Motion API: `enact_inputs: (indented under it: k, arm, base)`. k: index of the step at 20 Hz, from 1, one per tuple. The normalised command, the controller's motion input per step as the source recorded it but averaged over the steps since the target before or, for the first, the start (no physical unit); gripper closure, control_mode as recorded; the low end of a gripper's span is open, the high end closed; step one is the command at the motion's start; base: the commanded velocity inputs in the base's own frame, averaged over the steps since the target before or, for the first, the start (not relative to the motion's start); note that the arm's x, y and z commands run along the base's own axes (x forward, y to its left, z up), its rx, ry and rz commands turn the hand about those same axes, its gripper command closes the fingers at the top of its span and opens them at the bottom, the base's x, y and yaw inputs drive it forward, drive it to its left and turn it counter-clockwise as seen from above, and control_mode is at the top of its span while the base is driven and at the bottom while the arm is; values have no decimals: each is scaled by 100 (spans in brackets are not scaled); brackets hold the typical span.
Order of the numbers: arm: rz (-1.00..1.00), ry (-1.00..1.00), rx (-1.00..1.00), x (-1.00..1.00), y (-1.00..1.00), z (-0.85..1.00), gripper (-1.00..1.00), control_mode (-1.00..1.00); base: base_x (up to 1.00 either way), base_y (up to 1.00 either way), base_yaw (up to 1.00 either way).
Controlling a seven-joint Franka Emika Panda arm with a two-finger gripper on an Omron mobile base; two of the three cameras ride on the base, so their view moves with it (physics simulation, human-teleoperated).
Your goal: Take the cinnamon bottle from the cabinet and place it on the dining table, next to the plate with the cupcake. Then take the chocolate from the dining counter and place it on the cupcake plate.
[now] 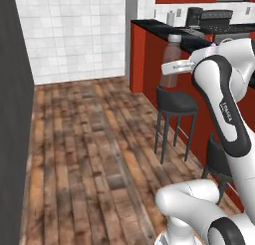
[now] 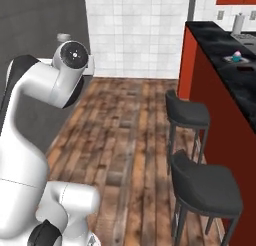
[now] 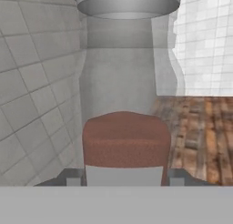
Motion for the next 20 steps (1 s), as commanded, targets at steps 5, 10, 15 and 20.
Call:
enact_inputs:
  k: [5, 10, 15, 20]
  arm:
    - [0, 0, 0, 0, 0, 0, 100, 100]
    - [0, 0, 0, 0, 0, 0, 100, 100]
    - [0, 0, 0, 0, 0, 0, 100, 100]
    - [0, 0, 0, 0, 0, 0, 100, 100]
  base:
    - [73, 51, -18]
    - [79, 35, -34]
    - [79, 36, -33]
    - [80, 39, -32]
